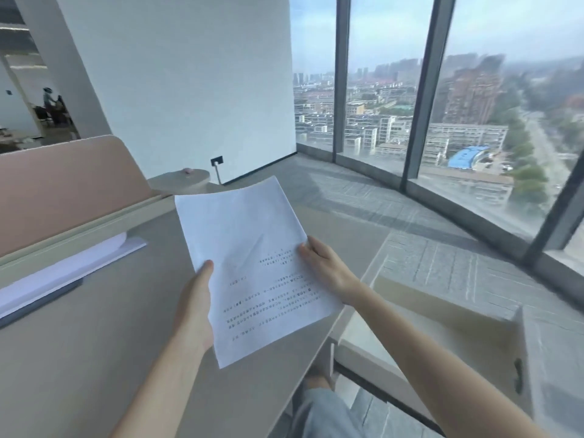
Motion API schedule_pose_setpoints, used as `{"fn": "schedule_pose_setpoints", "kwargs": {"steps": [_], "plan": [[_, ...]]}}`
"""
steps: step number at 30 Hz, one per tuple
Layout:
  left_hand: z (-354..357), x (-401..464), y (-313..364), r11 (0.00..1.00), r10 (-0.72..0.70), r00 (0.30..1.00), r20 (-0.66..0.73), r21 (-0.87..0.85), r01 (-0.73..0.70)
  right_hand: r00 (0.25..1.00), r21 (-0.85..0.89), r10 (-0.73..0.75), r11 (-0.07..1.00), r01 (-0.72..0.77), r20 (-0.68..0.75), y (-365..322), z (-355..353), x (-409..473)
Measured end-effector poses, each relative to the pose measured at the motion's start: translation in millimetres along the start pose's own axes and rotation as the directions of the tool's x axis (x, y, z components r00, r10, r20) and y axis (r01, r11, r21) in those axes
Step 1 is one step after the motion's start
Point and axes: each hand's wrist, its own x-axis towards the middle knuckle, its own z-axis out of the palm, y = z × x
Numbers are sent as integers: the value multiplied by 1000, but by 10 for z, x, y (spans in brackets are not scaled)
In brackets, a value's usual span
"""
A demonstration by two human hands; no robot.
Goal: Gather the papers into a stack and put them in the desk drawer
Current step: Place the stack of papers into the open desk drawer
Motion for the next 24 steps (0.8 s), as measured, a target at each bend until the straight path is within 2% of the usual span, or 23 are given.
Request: {"fn": "schedule_pose_setpoints", "kwargs": {"steps": [11,17,24], "plan": [[1672,-344,-809,991,-9,973,231,134,-23,969,-83,134,985,-154,-209,811,-1665,-614],[2205,-621,-1259,978,-121,921,370,202,47,893,-145,319,914,-378,-317,1185,-2317,-888],[2436,-673,-1591,941,-225,866,447,332,73,832,-195,417,840,-507,-365,1502,-2676,-1124]]}}
